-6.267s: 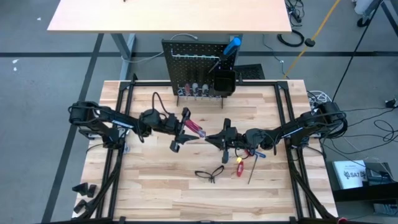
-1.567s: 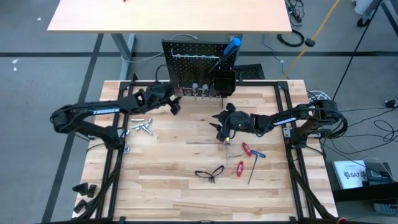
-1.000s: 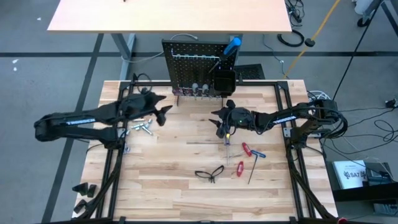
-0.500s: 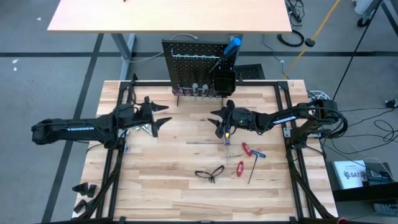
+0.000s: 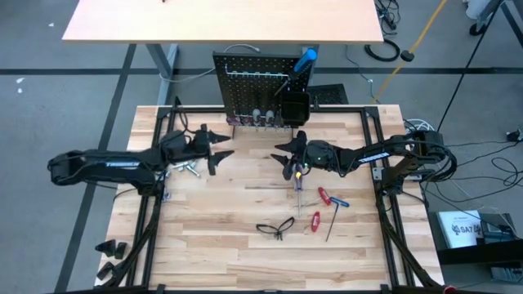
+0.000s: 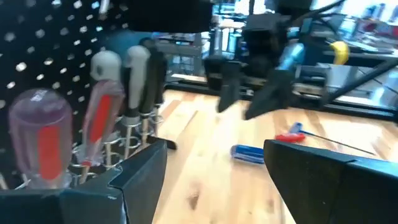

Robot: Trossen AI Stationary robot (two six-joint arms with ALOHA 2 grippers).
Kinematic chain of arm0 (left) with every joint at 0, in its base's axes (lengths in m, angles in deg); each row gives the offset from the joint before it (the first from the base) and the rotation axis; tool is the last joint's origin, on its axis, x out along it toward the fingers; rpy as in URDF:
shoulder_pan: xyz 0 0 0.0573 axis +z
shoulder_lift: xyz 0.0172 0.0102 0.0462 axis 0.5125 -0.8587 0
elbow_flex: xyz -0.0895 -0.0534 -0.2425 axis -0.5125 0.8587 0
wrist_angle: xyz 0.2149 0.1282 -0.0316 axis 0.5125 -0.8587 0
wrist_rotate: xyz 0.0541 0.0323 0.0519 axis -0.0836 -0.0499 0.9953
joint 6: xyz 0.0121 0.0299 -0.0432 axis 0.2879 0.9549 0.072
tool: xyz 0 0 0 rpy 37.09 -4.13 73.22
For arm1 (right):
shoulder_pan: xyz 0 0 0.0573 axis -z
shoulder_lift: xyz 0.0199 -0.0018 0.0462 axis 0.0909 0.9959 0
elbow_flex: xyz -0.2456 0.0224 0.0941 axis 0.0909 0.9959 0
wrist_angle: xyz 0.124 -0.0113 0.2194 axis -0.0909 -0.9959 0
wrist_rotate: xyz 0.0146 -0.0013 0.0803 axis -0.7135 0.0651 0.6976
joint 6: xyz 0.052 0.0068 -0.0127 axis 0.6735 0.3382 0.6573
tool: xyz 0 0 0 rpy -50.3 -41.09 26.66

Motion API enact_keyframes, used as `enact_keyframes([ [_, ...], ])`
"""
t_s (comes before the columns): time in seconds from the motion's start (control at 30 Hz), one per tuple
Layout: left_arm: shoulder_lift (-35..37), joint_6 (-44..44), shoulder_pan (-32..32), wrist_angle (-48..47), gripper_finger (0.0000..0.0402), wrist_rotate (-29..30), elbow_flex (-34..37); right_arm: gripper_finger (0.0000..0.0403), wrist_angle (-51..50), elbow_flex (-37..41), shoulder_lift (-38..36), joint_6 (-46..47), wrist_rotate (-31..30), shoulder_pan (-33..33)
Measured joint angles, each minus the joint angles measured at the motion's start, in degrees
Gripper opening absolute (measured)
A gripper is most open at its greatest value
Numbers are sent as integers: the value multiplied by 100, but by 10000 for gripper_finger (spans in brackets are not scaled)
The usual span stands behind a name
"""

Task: Hang tools onto peg board
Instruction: Hang the red screwdriver onto the peg board

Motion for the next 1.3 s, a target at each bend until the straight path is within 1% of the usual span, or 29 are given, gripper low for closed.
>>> enact_keyframes([
  [0.1,-529,-4,122,682,264,-3,0,171,-8,0,0,-1,0,0],
  [0.23,-1166,-73,273,1481,229,-3,-33,171,-9,0,0,0,0,0],
  [0.27,-1316,-132,308,1556,219,-33,-100,171,-9,0,0,-2,0,0],
  [0.4,-1857,-153,392,1584,172,-479,-421,171,-12,0,0,-14,-2,0],
  [0.47,-2107,-148,400,1583,142,-511,-587,171,-11,0,0,-22,-2,0],
  [0.67,-2640,14,403,1585,34,-55,-925,171,-47,0,0,-30,-7,0],
  [0.73,-2726,41,403,1622,10,209,-938,171,-111,0,1,-48,-7,0],
  [0.83,-2792,53,403,1772,12,575,-938,171,-131,-2,89,-48,-11,0],
  [0.97,-2798,200,417,1946,11,599,-938,171,25,-2,410,31,-13,0],
  [1.13,-2798,300,540,2090,4,599,-938,171,524,-2,932,190,-5,0],
  [1.3,-2796,322,803,2211,5,593,-940,171,1016,-2,1064,94,-3,0],
])
